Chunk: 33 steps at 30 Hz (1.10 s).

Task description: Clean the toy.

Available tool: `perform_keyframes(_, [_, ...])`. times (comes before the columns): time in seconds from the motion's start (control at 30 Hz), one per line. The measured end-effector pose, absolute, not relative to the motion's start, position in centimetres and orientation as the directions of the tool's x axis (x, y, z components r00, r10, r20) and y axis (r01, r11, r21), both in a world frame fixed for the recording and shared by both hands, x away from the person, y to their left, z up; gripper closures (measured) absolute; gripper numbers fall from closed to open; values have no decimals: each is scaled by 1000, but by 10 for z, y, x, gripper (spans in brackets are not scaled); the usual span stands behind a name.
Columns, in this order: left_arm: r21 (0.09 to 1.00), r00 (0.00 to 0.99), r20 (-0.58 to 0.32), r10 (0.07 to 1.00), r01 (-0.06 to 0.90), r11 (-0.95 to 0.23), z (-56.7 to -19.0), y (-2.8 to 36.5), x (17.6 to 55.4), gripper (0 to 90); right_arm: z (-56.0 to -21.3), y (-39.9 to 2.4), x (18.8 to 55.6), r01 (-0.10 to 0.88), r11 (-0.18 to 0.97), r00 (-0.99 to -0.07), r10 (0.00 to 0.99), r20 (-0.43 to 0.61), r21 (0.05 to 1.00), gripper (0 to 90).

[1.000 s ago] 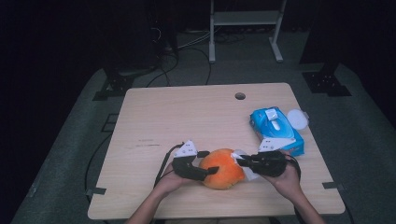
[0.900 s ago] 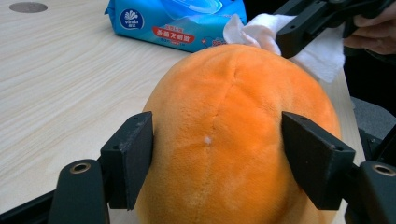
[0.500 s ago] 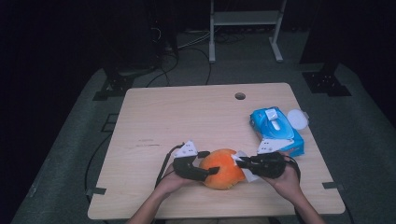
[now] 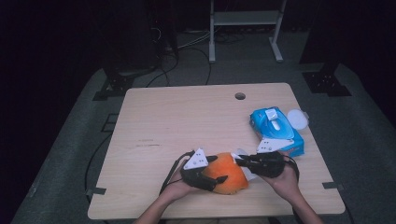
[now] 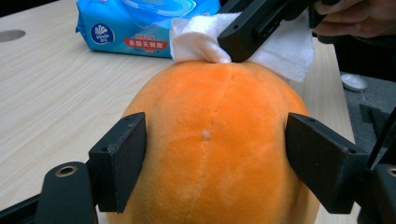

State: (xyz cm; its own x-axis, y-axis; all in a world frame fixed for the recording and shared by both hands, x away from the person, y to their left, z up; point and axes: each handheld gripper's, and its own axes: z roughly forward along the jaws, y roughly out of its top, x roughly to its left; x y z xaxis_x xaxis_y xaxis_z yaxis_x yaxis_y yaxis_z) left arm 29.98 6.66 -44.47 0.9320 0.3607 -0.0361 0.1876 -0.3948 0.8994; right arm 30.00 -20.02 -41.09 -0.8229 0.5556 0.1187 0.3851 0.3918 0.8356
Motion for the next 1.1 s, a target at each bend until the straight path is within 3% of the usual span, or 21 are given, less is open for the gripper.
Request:
perform_keyframes(0.27, [901, 929, -63, 365, 210, -380, -446, 69, 302, 217, -419, -214, 306, 440, 376, -794, 588, 158, 815, 798])
perform_keyframes(0.47, [888, 938, -104, 330, 237, -395, -435, 73, 313, 42, -406, -198, 296, 366, 389, -853, 504, 137, 846, 797])
perform_keyframes(0.57, [877, 933, -152, 326, 280, -390, -445, 70, 317, 33, -406, -196, 296, 362, 393, -858, 494, 138, 846, 797])
perform_keyframes(0.7, [879, 934, -116, 339, 256, -403, -443, 68, 314, 281, -408, -195, 298, 374, 387, -853, 500, 149, 843, 798])
perform_keyframes(0.73, [899, 930, -36, 365, 190, -395, -435, 64, 308, 320, -406, -195, 300, 373, 369, -847, 510, 150, 852, 798])
perform_keyframes(0.87, [911, 893, 112, 435, 83, -404, -430, 59, 298, 331, -399, -197, 300, 371, 311, -840, 515, 174, 875, 793])
perform_keyframes(1.1, [890, 899, 124, 421, 87, -448, -442, 56, 297, 291, -420, -201, 311, 428, 338, -821, 533, 204, 838, 804])
